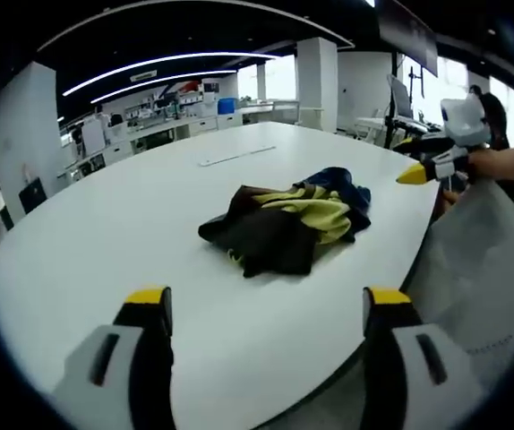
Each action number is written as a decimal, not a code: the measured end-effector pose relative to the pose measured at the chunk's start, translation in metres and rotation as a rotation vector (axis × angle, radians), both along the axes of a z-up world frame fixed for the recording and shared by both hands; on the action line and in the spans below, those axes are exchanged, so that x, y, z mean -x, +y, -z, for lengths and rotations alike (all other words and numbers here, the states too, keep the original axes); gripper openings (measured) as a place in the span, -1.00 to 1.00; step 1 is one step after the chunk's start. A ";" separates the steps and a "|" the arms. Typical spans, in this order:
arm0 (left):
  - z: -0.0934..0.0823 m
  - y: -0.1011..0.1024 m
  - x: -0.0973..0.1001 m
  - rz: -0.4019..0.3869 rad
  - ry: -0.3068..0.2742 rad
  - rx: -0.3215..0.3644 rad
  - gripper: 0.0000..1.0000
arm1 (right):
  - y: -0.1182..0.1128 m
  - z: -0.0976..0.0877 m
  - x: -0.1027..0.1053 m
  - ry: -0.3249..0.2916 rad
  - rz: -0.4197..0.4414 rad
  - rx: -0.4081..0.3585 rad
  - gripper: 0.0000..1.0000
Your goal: Fold the garment on the visible template until the final outline fits inside the template.
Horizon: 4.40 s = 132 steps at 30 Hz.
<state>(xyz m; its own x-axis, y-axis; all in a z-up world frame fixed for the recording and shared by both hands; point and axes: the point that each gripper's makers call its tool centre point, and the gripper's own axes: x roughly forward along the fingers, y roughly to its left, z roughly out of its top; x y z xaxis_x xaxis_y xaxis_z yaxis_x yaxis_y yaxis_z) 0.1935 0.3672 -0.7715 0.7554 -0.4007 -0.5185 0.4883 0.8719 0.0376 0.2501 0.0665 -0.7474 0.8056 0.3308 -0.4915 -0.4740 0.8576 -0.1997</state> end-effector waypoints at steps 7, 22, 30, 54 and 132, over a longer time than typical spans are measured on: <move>0.003 0.001 0.001 -0.007 0.010 -0.001 0.70 | 0.002 0.003 0.003 0.019 -0.008 0.007 0.47; 0.003 0.008 0.002 -0.047 0.024 -0.003 0.68 | 0.008 0.010 0.009 0.069 -0.034 0.009 0.51; 0.003 0.007 0.001 -0.042 0.016 -0.004 0.68 | 0.010 0.011 0.010 0.066 -0.050 0.027 0.58; 0.014 0.014 0.003 -0.049 0.066 -0.057 0.64 | 0.018 0.015 0.014 0.112 -0.091 -0.051 0.54; 0.034 -0.024 -0.146 0.247 0.110 -0.154 -0.79 | 0.067 0.049 -0.095 0.592 -0.285 -0.187 -1.00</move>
